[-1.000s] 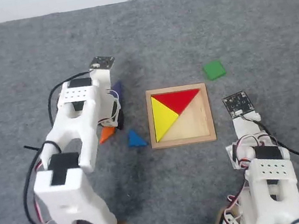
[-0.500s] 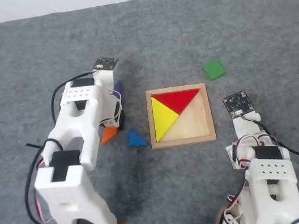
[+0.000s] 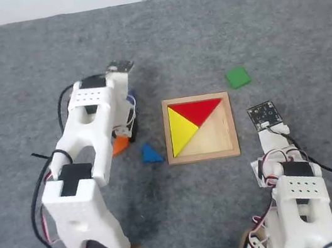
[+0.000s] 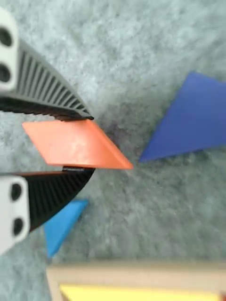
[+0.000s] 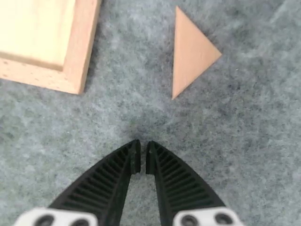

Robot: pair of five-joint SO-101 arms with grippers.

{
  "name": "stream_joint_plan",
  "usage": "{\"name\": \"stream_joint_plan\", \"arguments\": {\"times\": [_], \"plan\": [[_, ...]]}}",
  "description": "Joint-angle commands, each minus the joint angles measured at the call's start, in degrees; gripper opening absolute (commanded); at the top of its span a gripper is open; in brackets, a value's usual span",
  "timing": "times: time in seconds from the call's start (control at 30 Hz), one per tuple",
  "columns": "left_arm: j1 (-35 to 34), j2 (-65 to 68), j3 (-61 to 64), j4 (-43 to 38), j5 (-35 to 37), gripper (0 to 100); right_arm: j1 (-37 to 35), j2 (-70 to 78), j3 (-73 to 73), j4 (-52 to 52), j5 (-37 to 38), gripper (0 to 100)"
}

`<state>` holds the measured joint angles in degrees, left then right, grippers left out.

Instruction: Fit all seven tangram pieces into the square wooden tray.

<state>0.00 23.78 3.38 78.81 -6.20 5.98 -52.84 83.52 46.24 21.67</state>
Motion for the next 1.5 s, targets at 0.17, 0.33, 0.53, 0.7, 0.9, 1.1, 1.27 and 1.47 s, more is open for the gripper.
{"name": "stream_joint_plan", "arguments": {"times": [0.17, 0.33, 0.53, 0.7, 0.9, 1.1, 1.27, 1.47], "plan": [[11.87, -0.53, -19.30, 12.31, 7.56, 1, 3.47, -1.45, -1.14, -0.31, -0.09, 4.1], [21.80, -0.09, -23.96, 11.25, 12.92, 1, 18.51, -1.45, -11.43, 7.78, 2.81, 4.1], [27.87, 0.53, -24.48, 4.40, 15.38, 1, 26.24, -1.45, -12.92, 9.10, 3.78, 4.1], [32.00, 6.86, -25.27, -1.23, 20.04, 1, 26.77, -1.19, -10.64, 7.16, 3.08, 4.1], [32.97, 14.15, -30.81, -1.58, 23.38, 2, 28.18, -1.36, -10.73, 6.99, 2.29, 4.1], [33.58, 18.02, -35.38, -1.58, 26.02, 4, 28.00, -1.36, -10.73, 6.99, 2.29, 4.1], [33.58, 19.43, -36.35, -1.05, 26.02, 18, 28.00, -1.36, -10.73, 6.99, 2.37, 4.1], [30.33, 19.08, -38.46, -0.35, 25.85, 21, 28.00, -1.36, -10.64, 7.16, 2.37, 4.1]]}}
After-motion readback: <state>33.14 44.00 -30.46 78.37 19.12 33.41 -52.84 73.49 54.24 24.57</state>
